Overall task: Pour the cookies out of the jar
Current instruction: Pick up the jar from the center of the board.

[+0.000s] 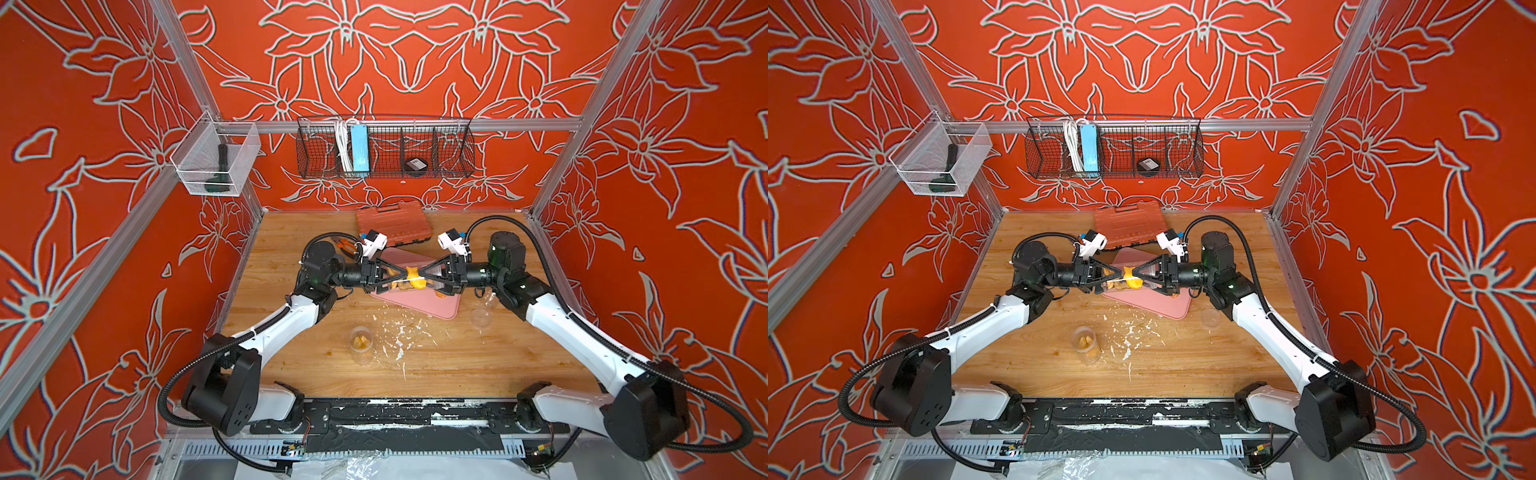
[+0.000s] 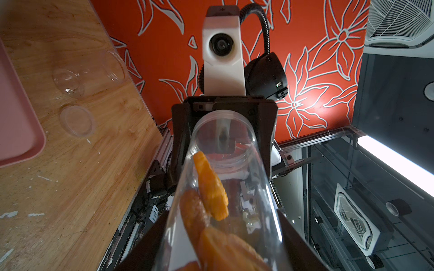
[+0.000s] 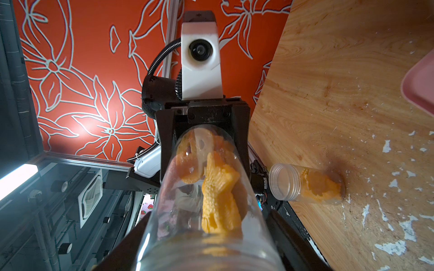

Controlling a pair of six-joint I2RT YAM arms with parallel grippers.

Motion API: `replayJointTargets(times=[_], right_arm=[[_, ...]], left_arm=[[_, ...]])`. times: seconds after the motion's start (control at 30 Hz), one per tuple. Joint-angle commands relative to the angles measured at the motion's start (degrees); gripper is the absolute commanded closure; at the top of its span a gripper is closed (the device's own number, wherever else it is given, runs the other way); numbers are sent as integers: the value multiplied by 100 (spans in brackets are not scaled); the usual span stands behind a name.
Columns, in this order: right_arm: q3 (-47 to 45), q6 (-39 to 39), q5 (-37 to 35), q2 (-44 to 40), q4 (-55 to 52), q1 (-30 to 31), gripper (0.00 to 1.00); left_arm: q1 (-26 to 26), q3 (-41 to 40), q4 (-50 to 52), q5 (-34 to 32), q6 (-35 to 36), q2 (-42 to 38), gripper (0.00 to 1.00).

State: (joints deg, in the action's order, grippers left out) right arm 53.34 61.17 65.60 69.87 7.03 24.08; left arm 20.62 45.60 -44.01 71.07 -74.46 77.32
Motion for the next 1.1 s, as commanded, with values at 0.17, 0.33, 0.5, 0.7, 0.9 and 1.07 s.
replayJointTargets(times=[0.17, 0.33, 0.5, 0.7, 0.9, 1.07], right_arm=[[194, -616, -15, -143, -996, -124, 17], [255, -788, 209, -218, -1332, -317, 15], [221, -811, 280, -387, -1470, -497, 14], [212, -697, 453, -426, -1410, -540, 17], [221, -571, 584, -453, -1308, -544, 23], [170, -431, 658, -436, -1136, -544, 26]], left_arm=[[21, -7, -169, 265, 136, -49, 42], [-14, -25, -97, 324, 188, -54, 43], [-58, -8, 33, 375, 310, -72, 43], [-67, 18, 214, 412, 468, -79, 43], [-67, 36, 368, 417, 581, -112, 43], [-67, 45, 368, 425, 577, -112, 43]])
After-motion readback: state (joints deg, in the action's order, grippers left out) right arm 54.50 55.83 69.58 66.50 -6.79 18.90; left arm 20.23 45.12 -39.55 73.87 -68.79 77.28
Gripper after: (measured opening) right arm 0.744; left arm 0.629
